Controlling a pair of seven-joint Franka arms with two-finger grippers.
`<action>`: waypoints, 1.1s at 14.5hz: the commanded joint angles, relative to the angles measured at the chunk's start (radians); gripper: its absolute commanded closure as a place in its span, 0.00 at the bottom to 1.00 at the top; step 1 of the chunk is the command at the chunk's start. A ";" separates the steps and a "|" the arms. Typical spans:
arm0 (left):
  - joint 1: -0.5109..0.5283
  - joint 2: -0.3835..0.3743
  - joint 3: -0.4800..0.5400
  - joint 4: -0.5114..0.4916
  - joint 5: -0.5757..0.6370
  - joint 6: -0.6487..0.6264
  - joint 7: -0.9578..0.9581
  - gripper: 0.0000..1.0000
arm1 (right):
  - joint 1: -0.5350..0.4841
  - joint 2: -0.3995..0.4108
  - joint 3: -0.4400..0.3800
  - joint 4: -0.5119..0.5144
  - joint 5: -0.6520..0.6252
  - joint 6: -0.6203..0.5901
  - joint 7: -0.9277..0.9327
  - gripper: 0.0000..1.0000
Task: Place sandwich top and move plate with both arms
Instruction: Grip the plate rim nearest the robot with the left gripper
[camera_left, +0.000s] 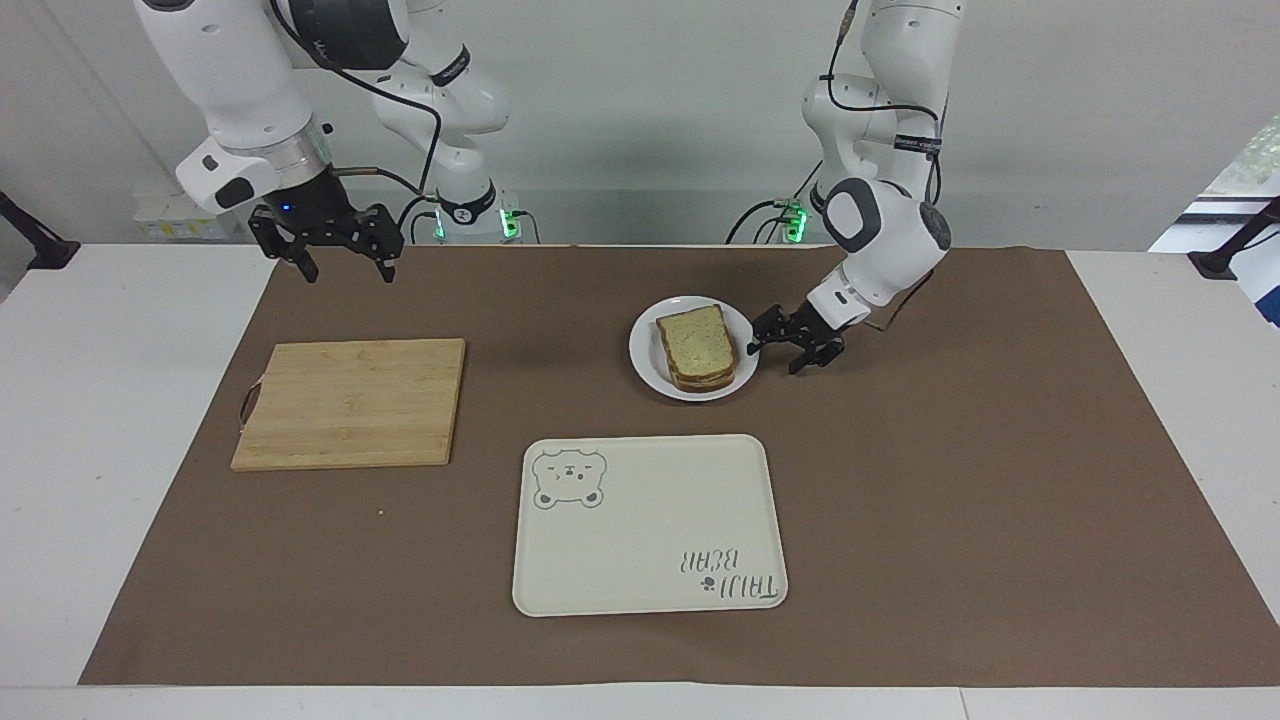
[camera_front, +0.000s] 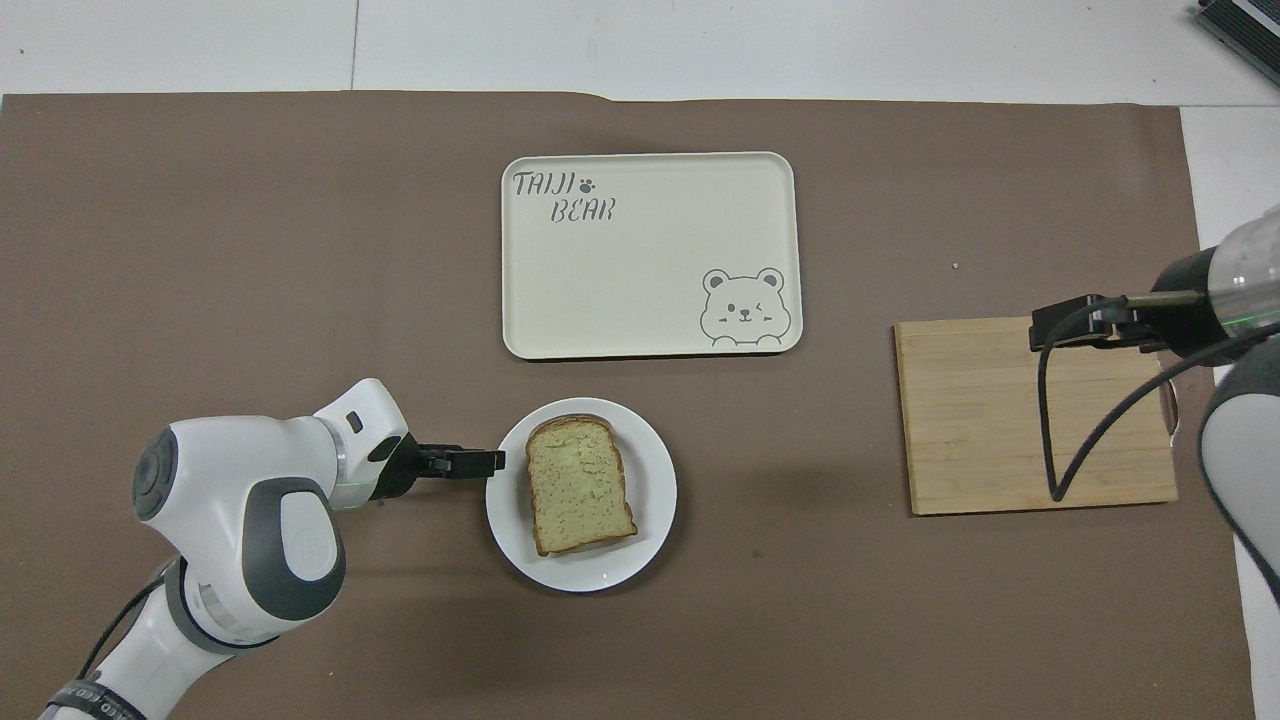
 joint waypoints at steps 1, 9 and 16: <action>-0.041 -0.013 0.013 -0.042 -0.023 0.018 0.020 0.40 | -0.002 0.024 0.003 0.025 -0.014 -0.009 -0.016 0.00; -0.093 -0.021 0.013 -0.048 -0.177 0.041 0.022 1.00 | 0.029 0.020 -0.034 0.017 -0.017 0.011 -0.065 0.00; -0.084 -0.023 0.013 -0.031 -0.187 0.032 0.023 1.00 | 0.019 0.020 -0.032 0.017 0.003 0.012 -0.062 0.00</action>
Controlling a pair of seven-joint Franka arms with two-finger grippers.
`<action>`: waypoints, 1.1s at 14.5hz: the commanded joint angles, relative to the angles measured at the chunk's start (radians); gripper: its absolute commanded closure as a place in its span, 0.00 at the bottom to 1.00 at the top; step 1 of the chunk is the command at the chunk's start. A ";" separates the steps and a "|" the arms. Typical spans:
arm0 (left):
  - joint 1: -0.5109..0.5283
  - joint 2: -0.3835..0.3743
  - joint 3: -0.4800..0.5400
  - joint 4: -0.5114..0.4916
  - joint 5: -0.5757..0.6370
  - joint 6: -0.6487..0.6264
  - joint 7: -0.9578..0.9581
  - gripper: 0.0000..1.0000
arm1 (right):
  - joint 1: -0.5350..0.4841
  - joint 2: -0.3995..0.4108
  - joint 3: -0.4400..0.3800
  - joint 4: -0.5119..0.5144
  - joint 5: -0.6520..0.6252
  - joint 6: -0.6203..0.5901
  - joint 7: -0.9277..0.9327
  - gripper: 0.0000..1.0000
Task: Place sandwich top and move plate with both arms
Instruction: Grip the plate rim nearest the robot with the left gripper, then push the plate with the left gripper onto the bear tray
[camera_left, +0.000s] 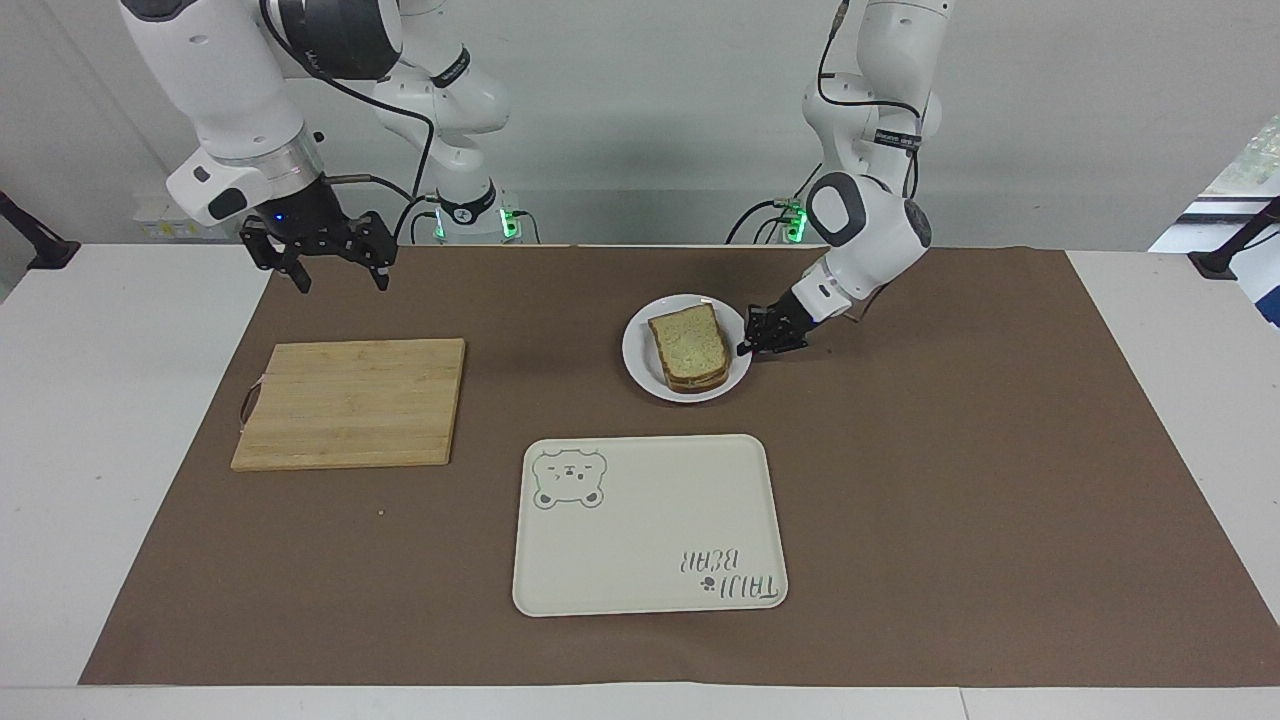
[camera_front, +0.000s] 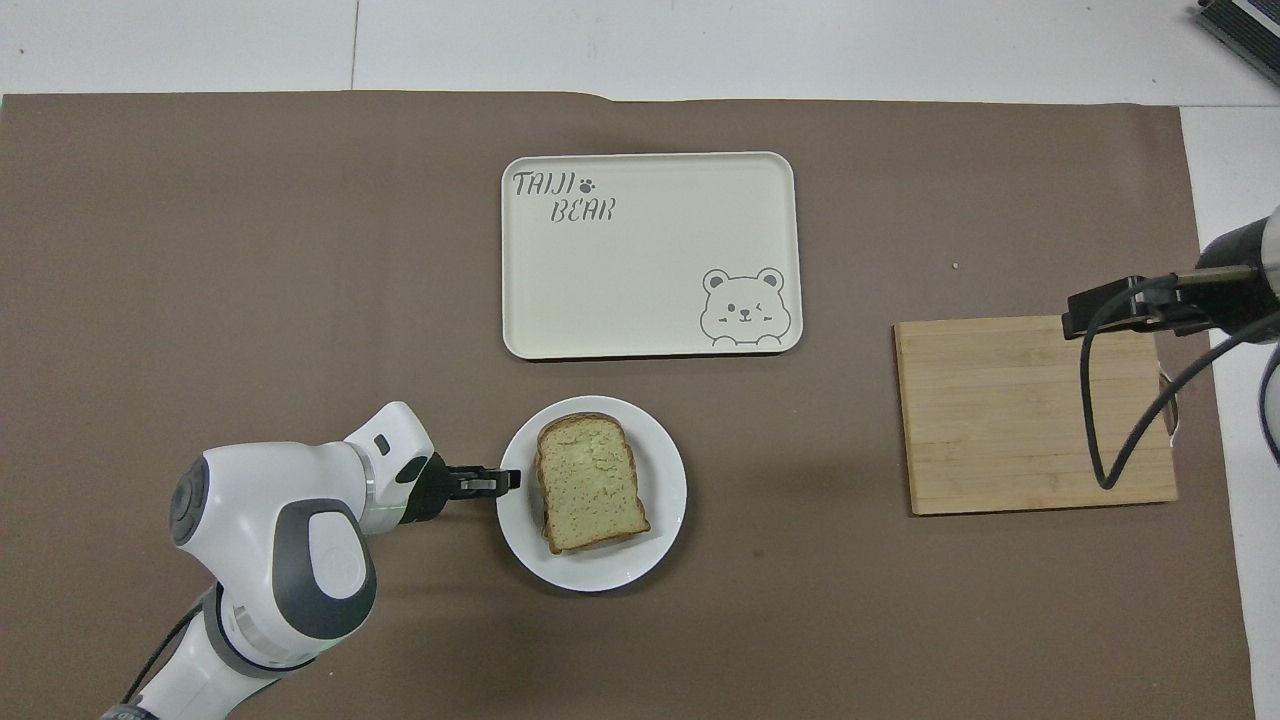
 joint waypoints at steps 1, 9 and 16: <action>-0.011 -0.013 0.013 0.004 -0.029 0.014 0.015 1.00 | -0.002 0.004 -0.007 0.009 0.003 -0.002 -0.015 0.00; 0.040 0.061 0.016 0.230 -0.382 -0.032 0.159 1.00 | -0.008 0.004 0.005 0.017 -0.016 -0.064 -0.017 0.00; 0.024 0.266 0.008 0.543 -0.339 0.121 -0.024 1.00 | -0.008 0.003 0.002 0.015 0.003 -0.054 -0.017 0.00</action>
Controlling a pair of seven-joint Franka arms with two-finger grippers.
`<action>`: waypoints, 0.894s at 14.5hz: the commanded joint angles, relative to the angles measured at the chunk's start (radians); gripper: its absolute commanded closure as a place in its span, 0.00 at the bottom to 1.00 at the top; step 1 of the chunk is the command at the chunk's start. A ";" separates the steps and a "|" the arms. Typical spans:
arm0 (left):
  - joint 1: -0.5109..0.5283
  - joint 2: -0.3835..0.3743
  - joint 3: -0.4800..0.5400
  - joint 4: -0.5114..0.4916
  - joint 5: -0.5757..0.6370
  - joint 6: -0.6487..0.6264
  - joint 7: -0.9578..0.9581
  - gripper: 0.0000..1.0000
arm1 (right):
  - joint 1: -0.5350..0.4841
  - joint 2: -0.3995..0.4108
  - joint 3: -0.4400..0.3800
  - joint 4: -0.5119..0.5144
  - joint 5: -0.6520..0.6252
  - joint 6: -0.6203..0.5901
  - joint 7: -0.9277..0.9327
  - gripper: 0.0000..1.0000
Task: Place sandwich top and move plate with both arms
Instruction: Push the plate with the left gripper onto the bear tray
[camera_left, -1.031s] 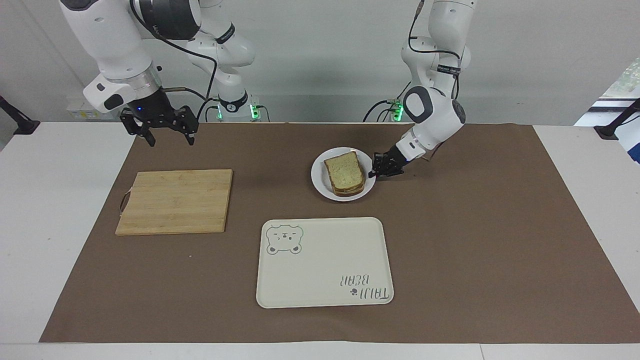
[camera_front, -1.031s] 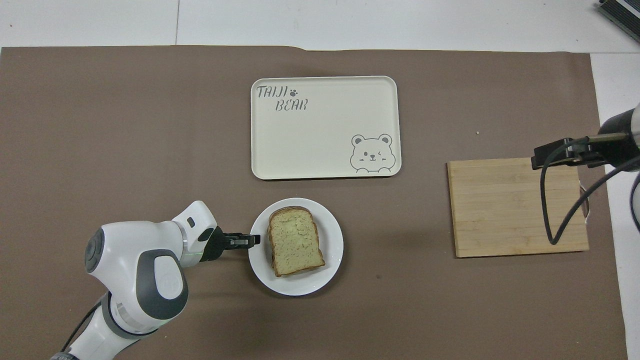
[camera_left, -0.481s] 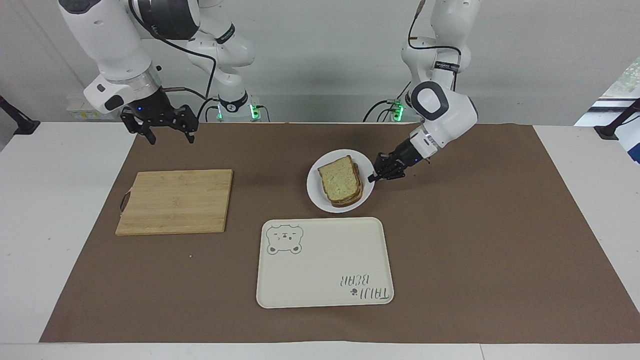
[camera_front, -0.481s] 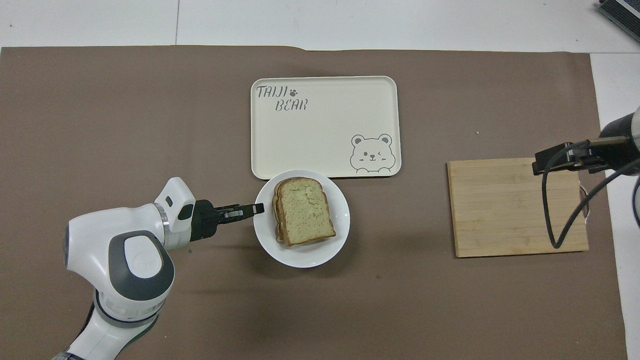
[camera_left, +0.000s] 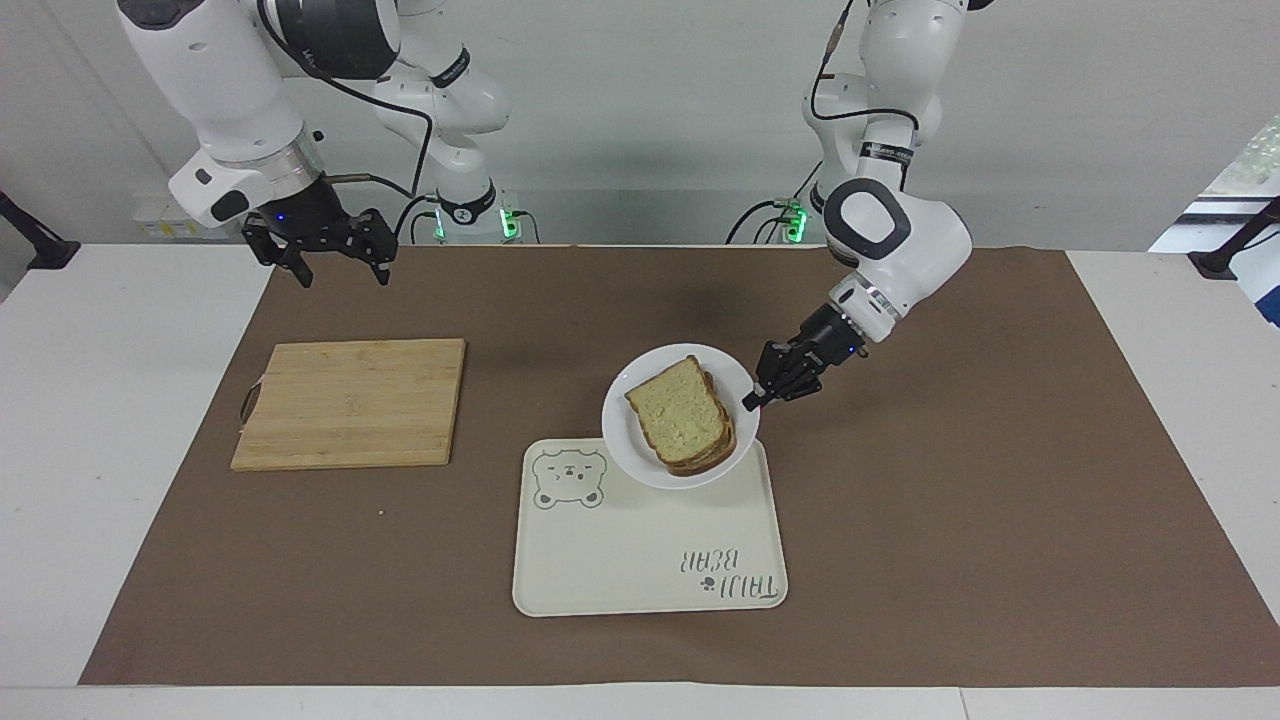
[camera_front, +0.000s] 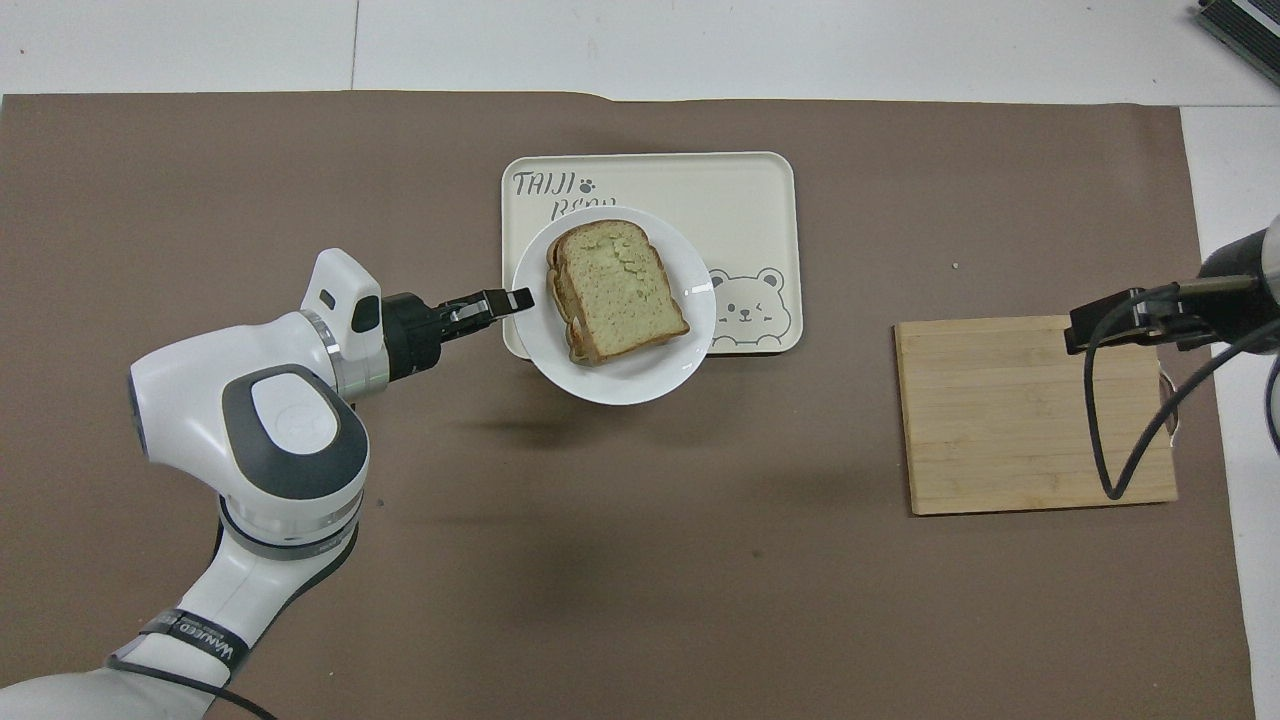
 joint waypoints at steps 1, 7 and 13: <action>-0.006 0.083 -0.005 0.117 0.048 0.031 -0.099 1.00 | -0.005 0.003 0.004 0.014 0.001 -0.010 -0.016 0.00; -0.027 0.174 -0.008 0.223 0.151 0.053 -0.179 1.00 | -0.005 0.003 0.004 0.014 0.002 -0.010 -0.016 0.00; -0.058 0.240 -0.008 0.242 0.177 0.082 -0.185 1.00 | -0.005 0.003 0.004 0.014 0.001 -0.010 -0.016 0.00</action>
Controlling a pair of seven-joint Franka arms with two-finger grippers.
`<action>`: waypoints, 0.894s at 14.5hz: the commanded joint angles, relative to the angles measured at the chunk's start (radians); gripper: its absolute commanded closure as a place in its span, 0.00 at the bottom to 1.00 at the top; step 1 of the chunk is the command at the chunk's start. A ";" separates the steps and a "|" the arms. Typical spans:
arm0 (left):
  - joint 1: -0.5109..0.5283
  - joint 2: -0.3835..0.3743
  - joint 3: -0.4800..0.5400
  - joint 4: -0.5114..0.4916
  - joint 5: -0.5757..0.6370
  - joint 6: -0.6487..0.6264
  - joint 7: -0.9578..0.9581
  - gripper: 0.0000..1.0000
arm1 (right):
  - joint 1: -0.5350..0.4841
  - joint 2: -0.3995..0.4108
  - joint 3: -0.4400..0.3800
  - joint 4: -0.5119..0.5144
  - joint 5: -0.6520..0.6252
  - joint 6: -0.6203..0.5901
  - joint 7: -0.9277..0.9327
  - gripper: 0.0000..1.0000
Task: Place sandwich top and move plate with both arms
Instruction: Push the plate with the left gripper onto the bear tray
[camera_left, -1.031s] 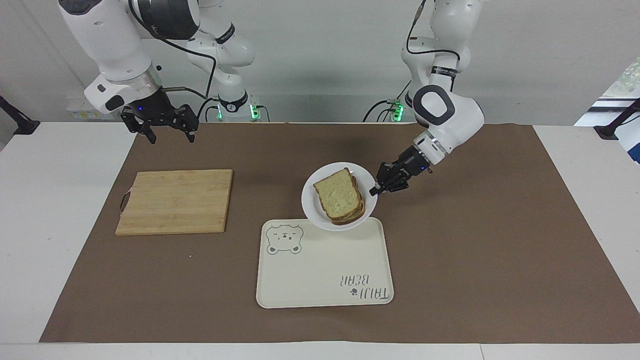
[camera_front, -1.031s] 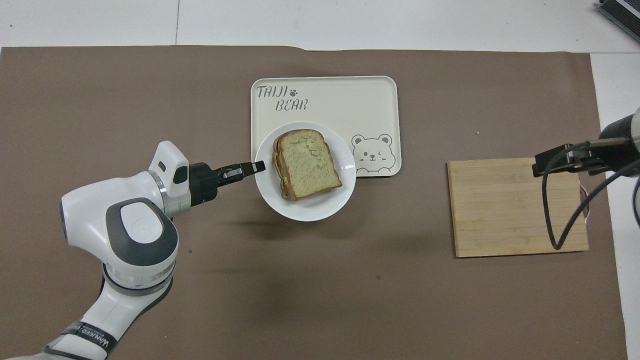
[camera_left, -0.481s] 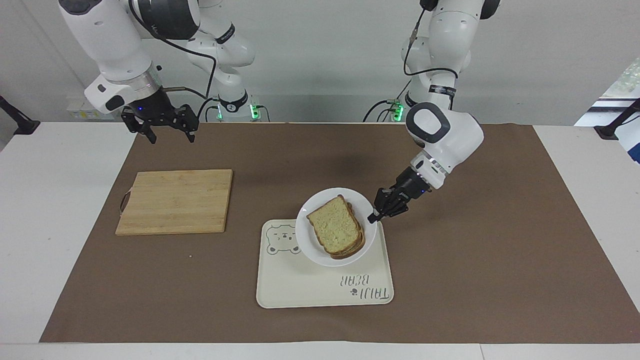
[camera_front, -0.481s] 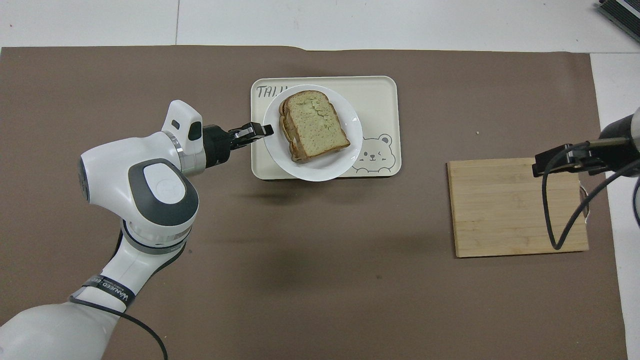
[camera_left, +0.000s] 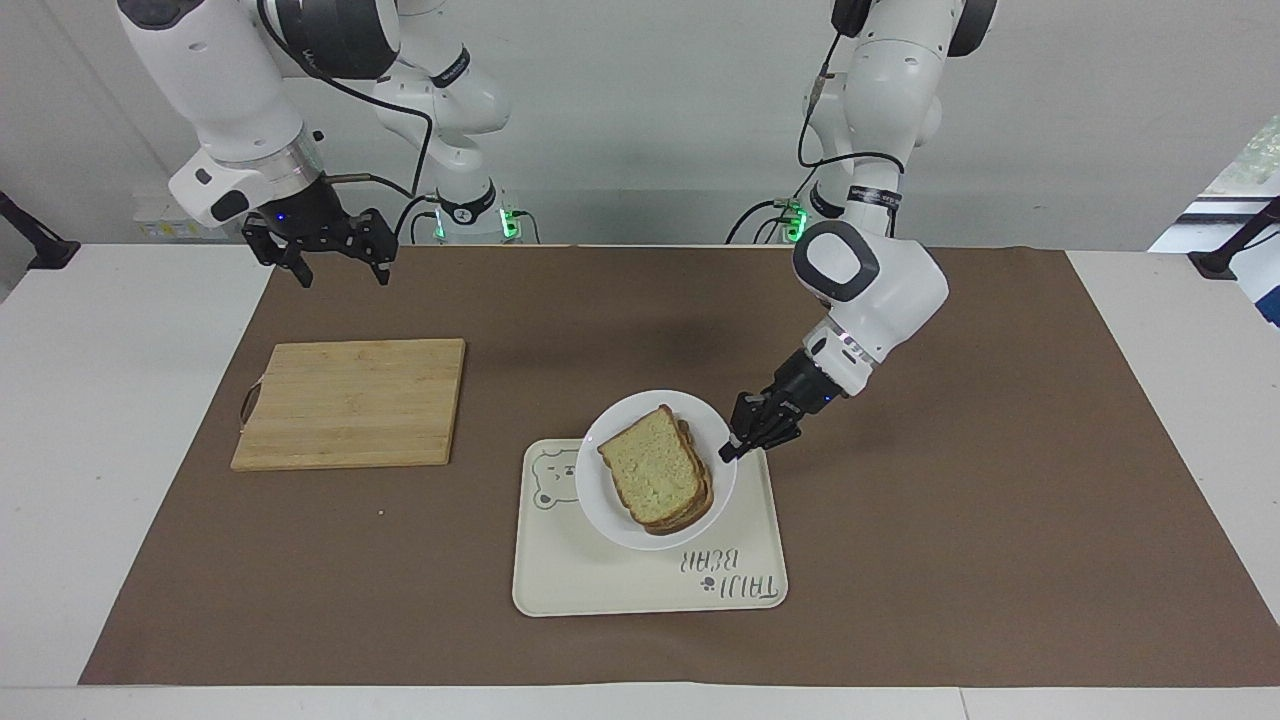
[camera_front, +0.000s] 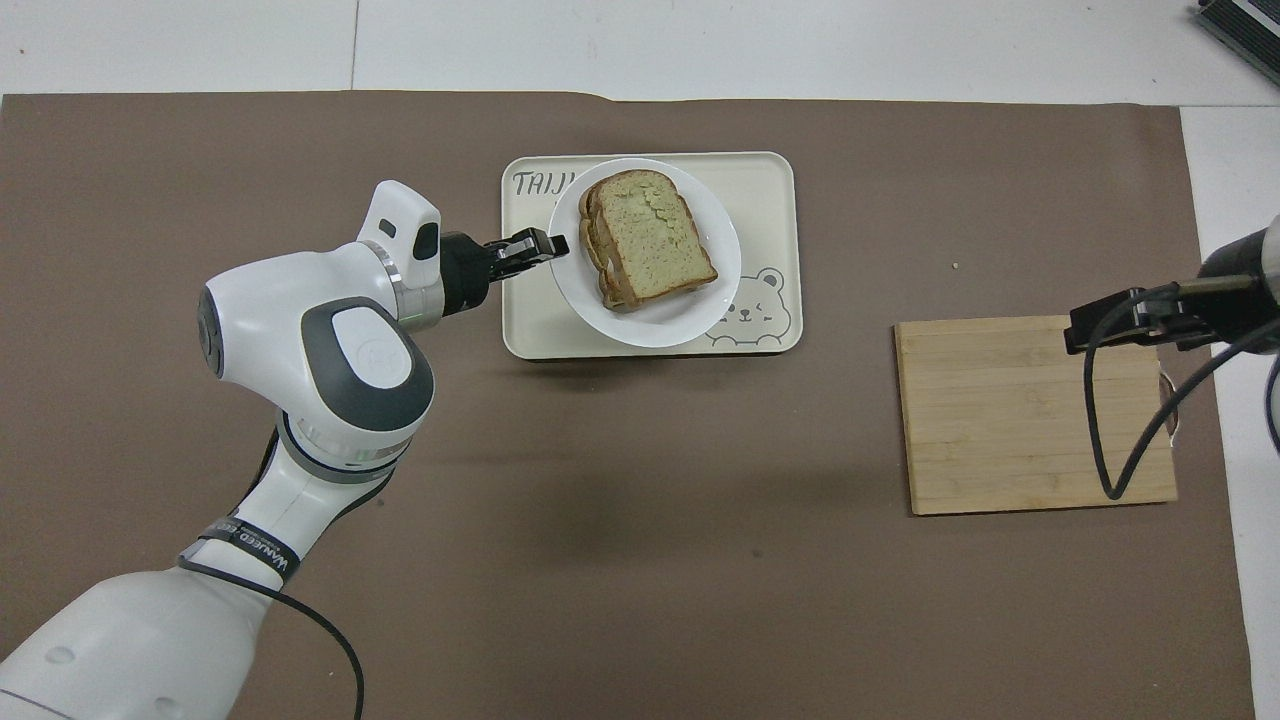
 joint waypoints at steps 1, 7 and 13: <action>-0.041 0.060 0.007 0.037 0.032 0.057 -0.028 1.00 | -0.005 0.003 0.004 0.014 0.001 -0.010 -0.016 0.00; -0.046 0.149 0.009 0.115 0.069 0.064 -0.052 1.00 | -0.005 0.003 0.004 0.014 0.001 -0.010 -0.016 0.00; -0.065 0.138 0.010 0.079 0.111 0.051 -0.078 0.38 | -0.005 0.003 0.004 0.014 0.001 -0.010 -0.016 0.00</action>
